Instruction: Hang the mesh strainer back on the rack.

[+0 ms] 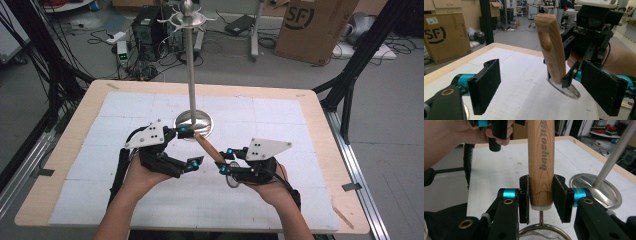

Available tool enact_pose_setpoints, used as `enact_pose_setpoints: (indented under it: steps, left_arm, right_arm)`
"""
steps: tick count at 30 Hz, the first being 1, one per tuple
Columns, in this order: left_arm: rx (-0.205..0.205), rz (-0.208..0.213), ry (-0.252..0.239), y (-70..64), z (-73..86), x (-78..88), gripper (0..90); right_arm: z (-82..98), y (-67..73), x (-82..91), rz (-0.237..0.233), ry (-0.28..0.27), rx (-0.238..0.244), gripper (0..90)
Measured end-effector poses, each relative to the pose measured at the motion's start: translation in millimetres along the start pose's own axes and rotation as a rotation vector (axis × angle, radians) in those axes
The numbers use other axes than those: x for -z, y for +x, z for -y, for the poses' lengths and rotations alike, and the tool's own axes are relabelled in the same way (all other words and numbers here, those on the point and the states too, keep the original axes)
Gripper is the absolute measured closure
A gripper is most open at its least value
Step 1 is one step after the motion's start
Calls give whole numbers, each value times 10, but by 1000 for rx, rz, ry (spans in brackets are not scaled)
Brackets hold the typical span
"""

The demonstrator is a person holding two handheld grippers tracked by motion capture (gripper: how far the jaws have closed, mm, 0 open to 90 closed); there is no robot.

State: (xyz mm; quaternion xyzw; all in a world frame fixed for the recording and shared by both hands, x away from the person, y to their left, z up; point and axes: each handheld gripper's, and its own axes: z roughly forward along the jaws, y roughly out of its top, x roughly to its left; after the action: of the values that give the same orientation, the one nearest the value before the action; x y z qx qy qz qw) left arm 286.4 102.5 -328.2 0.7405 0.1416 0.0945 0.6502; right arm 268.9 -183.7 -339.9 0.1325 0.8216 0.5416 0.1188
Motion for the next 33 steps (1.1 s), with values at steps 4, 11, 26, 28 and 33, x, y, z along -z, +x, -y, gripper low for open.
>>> enact_pose_setpoints:
  steps: [4, 11, 26, 28, 33]
  left_arm:
    - [-4, 21, -19, -11, -10, -44, 182]
    - [-32, 71, -31, -32, -14, -74, 315]
    - [-17, 102, -50, -40, -12, -111, 553]
    - [-16, 122, -52, -44, -10, -121, 578]
    - [0, 131, -44, -51, -7, -128, 643]
  right_arm:
    - [-23, 8, -21, -12, -13, 1, 687]
    - [-49, 16, -15, -23, -38, 3, 687]
    - [-45, 15, -5, -28, -49, -3, 687]
    - [-45, 18, -6, -30, -49, -3, 688]
    - [-42, 28, -16, -36, -46, -1, 687]
